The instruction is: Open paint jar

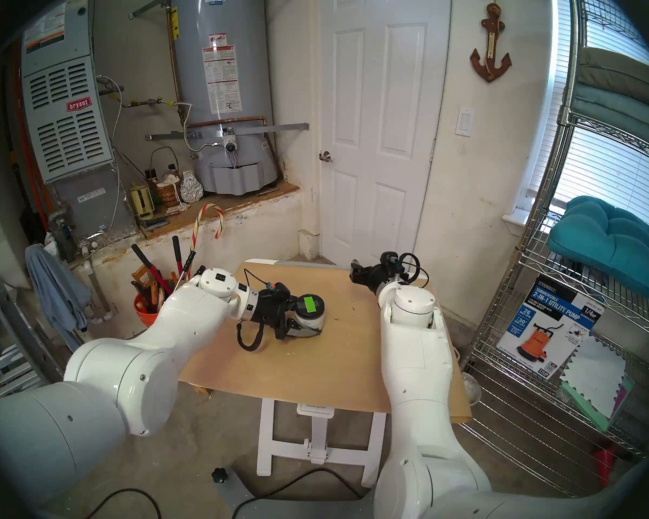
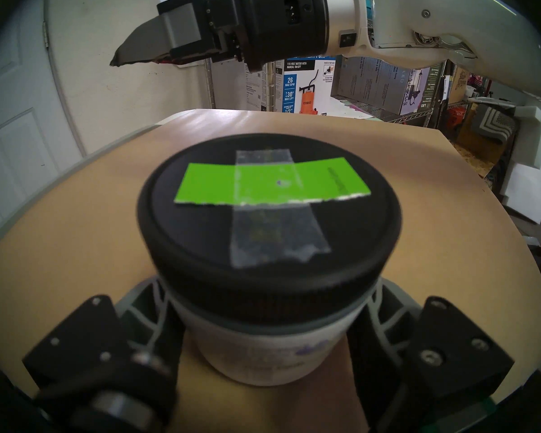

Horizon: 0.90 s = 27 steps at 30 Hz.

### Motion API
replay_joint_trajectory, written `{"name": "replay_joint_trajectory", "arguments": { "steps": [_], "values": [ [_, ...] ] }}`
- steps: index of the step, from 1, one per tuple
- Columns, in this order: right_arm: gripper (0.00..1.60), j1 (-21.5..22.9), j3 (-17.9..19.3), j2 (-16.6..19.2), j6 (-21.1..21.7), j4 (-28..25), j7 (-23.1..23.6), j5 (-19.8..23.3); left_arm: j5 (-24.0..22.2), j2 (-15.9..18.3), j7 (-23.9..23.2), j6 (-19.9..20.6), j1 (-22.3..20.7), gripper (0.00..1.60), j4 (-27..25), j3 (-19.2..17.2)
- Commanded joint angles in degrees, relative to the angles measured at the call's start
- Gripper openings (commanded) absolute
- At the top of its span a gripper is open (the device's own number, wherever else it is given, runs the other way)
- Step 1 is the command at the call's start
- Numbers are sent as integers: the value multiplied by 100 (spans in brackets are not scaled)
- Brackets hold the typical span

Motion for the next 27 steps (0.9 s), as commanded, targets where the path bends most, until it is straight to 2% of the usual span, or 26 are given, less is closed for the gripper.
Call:
{"name": "replay_joint_trajectory", "arguments": {
  "steps": [1,27],
  "values": [
    [160,104,-19,1,-18,-121,-2,-1,-30,-5,-53,-10,-207,0,-2,-24],
    [160,104,-19,1,-18,-121,-2,0,1,-40,-8,97,-273,0,118,-109]
  ]
}}
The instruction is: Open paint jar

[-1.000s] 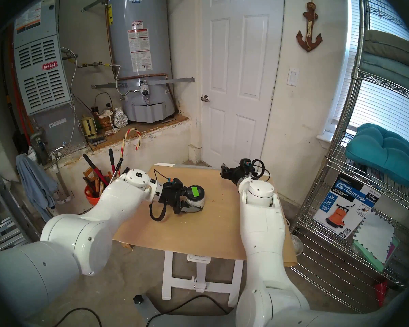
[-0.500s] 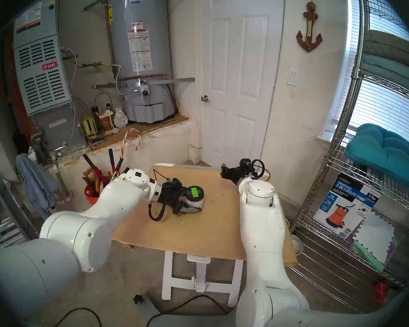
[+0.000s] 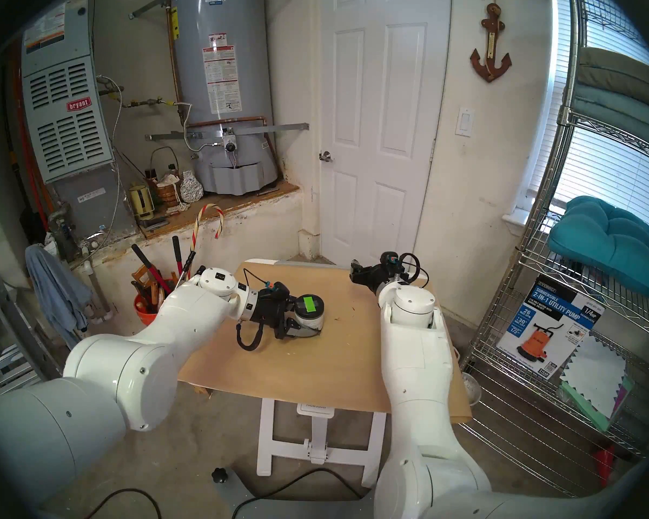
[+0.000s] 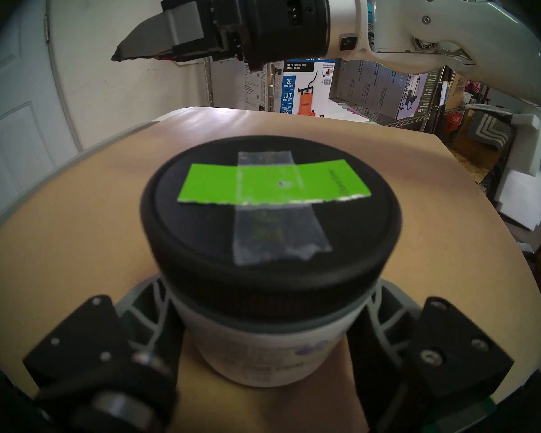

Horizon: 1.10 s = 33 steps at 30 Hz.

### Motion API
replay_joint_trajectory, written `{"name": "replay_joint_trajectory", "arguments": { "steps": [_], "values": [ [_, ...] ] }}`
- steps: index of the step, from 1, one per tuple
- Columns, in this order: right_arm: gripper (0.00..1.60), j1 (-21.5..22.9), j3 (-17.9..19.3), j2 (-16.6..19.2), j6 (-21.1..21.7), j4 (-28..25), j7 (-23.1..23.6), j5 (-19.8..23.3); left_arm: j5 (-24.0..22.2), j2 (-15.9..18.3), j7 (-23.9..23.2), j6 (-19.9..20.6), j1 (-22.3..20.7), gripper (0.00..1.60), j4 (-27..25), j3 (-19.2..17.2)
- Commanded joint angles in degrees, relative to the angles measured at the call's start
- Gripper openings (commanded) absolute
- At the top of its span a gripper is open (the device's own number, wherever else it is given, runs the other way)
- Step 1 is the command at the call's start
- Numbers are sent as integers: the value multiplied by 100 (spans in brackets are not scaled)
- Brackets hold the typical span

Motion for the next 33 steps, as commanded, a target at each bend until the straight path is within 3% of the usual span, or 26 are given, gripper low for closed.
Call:
{"name": "replay_joint_trajectory", "arguments": {
  "steps": [1,28,33],
  "values": [
    [160,104,-19,1,-18,-121,-2,0,-29,-19,-8,-6,-171,0,-70,-27],
    [160,95,-23,-13,-20,-137,-49,-23,12,-28,-17,-10,-172,0,-68,-69],
    [160,-16,-50,136,53,-313,445,115,22,-30,-19,-13,-172,0,-68,-80]
  ]
}}
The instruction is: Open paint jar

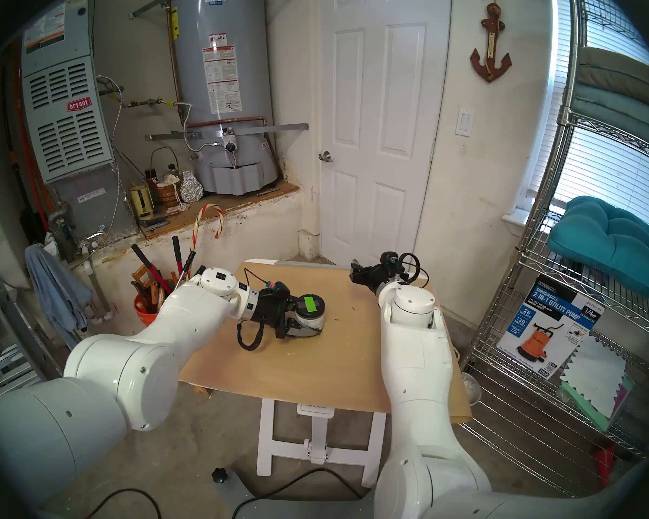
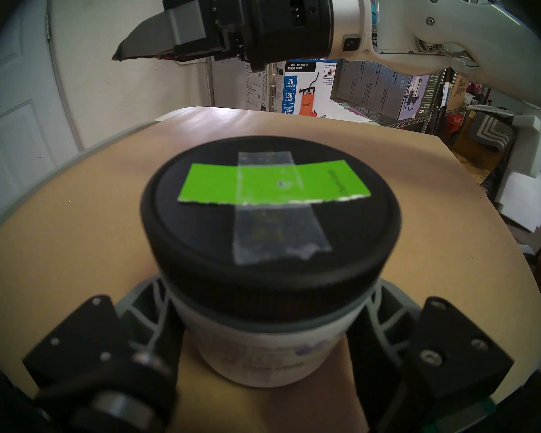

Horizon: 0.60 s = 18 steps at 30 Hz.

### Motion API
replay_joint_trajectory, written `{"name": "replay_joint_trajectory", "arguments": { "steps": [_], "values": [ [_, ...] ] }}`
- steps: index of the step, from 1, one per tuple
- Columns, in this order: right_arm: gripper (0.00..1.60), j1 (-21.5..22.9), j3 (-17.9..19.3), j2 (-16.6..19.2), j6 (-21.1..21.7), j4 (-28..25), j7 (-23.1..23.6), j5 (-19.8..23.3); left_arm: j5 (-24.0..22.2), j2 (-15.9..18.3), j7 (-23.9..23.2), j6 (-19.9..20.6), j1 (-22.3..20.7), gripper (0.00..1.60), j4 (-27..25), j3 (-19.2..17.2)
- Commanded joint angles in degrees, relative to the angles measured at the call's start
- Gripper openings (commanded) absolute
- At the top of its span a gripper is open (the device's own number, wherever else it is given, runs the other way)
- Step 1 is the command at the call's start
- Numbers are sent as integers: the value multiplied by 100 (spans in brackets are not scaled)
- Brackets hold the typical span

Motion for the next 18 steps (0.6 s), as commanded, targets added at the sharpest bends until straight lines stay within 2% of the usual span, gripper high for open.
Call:
{"name": "replay_joint_trajectory", "arguments": {
  "steps": [1,3,10,18],
  "values": [
    [160,-51,-127,250,79,-354,576,210,-30,-9,2,-4,-166,0,-72,-33],
    [160,-144,-281,483,66,-435,807,397,-25,-10,2,-5,-163,0,-75,-37],
    [160,-348,-417,1052,52,-642,1558,771,-9,-13,1,-10,-159,0,-78,-51],
    [160,-379,-595,1468,49,-667,2364,1481,7,-16,-3,-12,-160,0,-76,-69]
  ]
}}
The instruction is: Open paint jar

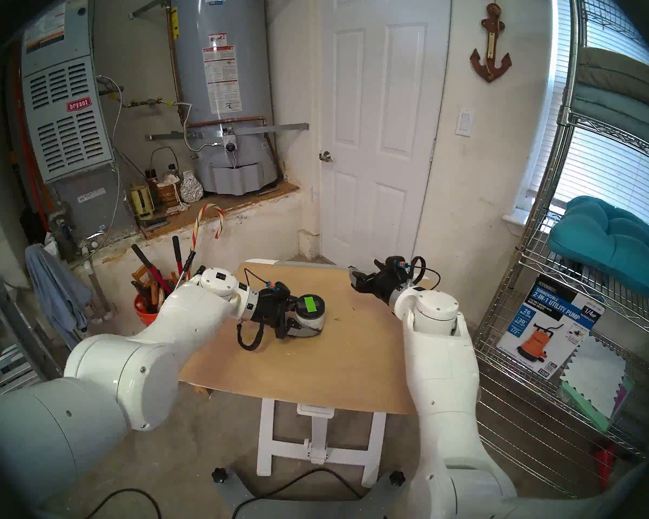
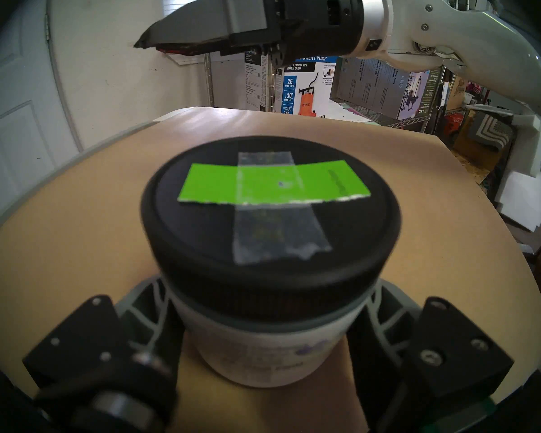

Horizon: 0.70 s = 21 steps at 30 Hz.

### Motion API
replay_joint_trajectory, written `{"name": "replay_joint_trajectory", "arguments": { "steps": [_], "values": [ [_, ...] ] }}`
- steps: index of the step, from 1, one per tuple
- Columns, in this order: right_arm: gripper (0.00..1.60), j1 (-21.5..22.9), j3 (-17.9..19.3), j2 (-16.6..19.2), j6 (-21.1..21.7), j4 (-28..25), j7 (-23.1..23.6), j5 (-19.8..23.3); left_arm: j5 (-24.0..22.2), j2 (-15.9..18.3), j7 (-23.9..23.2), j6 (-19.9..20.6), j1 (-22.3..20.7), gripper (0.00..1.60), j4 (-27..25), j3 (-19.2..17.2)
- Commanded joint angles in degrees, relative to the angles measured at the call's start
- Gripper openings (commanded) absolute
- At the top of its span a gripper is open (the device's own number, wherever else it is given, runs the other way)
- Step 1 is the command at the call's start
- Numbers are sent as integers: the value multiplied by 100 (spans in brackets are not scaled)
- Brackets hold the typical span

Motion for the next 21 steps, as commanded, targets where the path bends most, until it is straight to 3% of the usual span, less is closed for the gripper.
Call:
{"name": "replay_joint_trajectory", "arguments": {
  "steps": [1,9,16,21],
  "values": [
    [160,31,-233,470,-39,-244,682,669,-29,-9,7,1,-161,0,-77,-32],
    [160,-193,-729,917,-24,-516,1608,1149,-10,-14,2,0,-164,0,-74,-54],
    [160,-168,-806,1130,-117,-564,2263,1013,6,-17,-2,0,-168,0,-69,-71],
    [160,-371,-910,1089,-75,-966,2052,759,18,-20,-4,-2,-168,0,-68,-84]
  ]
}}
